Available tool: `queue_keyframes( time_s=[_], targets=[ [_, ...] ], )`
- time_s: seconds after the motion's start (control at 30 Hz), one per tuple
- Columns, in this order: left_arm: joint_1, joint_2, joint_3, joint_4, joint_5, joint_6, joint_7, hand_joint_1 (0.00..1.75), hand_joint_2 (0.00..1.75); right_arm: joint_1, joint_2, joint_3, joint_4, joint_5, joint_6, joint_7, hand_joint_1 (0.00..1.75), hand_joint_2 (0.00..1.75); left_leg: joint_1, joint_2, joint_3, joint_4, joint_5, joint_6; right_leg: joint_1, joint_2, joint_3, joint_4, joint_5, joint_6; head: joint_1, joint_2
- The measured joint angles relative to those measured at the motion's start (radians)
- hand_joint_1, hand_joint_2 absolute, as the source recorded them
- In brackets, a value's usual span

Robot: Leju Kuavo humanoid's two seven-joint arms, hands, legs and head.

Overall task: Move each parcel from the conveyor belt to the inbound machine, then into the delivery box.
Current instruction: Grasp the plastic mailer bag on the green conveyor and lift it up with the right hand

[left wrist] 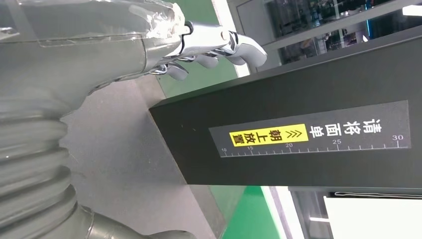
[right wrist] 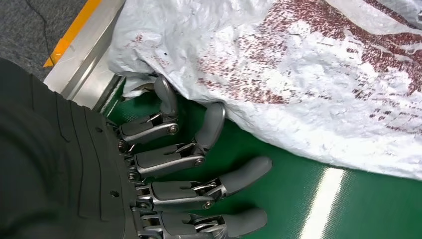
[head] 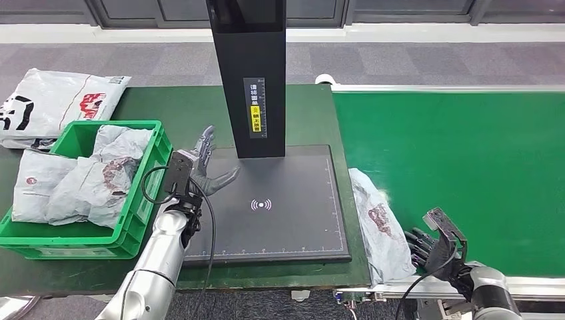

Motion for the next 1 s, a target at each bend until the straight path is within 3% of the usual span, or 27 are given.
queue_keyframes(
  time_s=[1.0],
  targets=[
    [-0.017, -0.031, -0.004, -0.004, -0.007, 0.002, -0.001, 0.0, 1.75, -0.025, 0.064, 0.036, 0.015, 0.016, -0.031, 0.033, 0.0, 1.75, 0.003, 0.009, -0.011, 0.0, 0.006, 0.004, 0.003, 0.009, -0.01, -0.006, 0.012, 0.003, 0.0, 0.0]
  ],
)
